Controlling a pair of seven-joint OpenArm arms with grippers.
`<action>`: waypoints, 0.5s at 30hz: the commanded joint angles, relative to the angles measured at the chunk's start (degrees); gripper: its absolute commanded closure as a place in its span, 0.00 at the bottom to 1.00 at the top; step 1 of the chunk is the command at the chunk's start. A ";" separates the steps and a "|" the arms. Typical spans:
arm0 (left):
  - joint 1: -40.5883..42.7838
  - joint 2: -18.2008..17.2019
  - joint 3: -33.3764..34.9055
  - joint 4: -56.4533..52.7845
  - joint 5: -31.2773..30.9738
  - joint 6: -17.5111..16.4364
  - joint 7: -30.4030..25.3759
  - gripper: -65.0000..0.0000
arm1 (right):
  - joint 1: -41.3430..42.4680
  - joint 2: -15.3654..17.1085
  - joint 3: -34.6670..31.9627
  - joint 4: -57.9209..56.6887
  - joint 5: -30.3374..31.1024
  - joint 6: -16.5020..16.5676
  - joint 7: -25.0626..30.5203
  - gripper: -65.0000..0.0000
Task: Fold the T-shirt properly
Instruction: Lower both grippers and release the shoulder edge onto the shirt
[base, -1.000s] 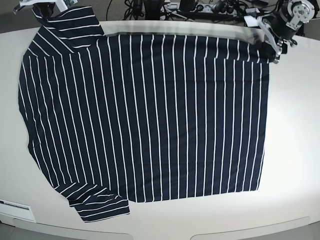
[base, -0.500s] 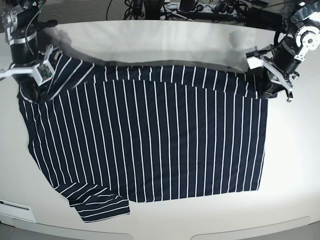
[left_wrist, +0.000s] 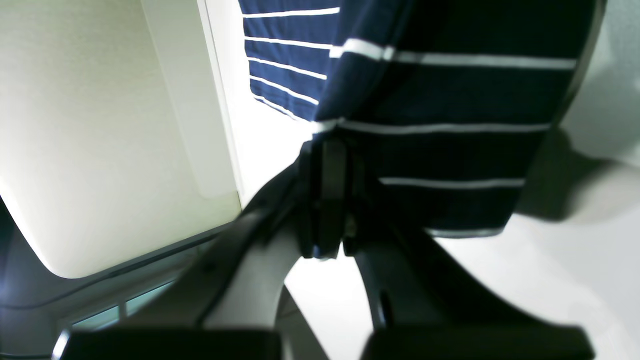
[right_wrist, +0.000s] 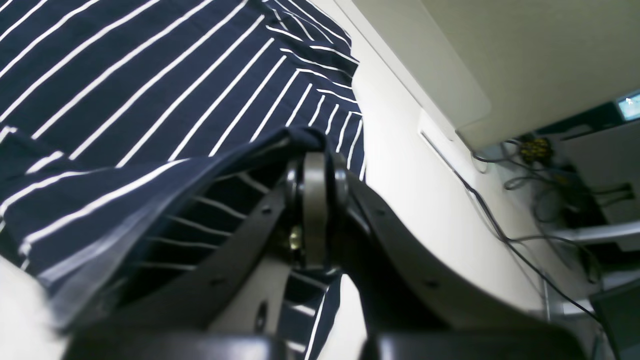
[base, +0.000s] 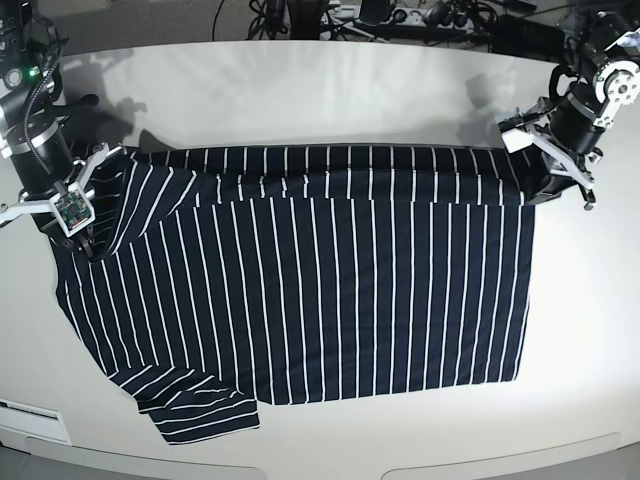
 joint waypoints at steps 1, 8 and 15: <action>-0.42 -0.39 -0.59 0.02 0.57 1.29 -1.31 1.00 | 0.98 0.96 0.55 -0.37 0.76 -0.11 1.36 1.00; -7.67 4.55 -0.59 -5.16 -3.61 -1.38 -4.79 1.00 | 5.79 0.79 0.52 -7.80 5.68 4.94 3.04 1.00; -12.98 5.79 -0.57 -7.34 -5.99 -2.23 -6.47 1.00 | 11.58 0.98 -1.16 -12.20 9.73 7.26 2.73 1.00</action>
